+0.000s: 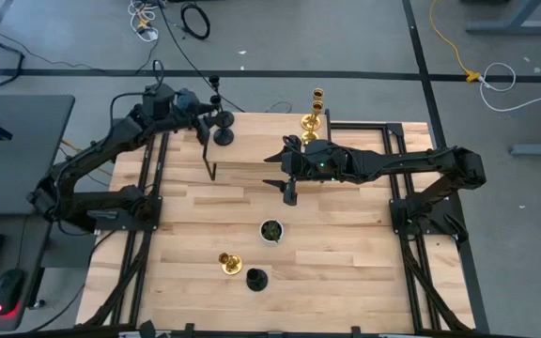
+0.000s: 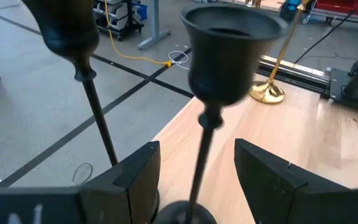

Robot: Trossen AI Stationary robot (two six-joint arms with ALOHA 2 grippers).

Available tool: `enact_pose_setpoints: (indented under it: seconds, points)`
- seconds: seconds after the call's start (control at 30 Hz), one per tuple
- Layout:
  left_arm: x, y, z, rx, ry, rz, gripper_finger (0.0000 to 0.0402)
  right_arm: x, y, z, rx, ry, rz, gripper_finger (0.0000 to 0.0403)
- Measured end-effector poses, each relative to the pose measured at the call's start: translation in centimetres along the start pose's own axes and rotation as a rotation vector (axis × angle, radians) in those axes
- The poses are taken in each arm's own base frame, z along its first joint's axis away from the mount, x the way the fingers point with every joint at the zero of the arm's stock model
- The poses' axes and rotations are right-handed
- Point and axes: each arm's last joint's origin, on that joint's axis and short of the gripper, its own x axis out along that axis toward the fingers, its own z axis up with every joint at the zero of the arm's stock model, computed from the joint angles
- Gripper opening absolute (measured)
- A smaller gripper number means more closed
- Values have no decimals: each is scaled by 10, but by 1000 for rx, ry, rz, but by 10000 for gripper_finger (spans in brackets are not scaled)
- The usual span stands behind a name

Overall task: Pick & Place candle stick holders
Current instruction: Put the golden candle holder on the shelf aligned with the other golden candle holder

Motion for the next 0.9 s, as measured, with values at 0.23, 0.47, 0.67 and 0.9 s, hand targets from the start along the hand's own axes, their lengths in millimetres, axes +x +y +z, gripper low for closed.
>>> enact_pose_setpoints:
  seconds: [0.23, 0.47, 0.67, 0.9]
  points:
    - [-11, -3, 0, -3, 13, -3, 209, 0, 0, 0, 5, 0, 1, 274]
    - [-22, -8, -2, -21, 43, -51, 209, 0, 0, 0, 5, 0, 0, 274]
    - [-28, -18, -6, -51, 75, -246, 208, 0, 0, 0, 4, -1, 0, 274]
    - [-35, -52, -4, 29, 60, -467, 194, 0, 0, 0, 7, 0, 0, 274]
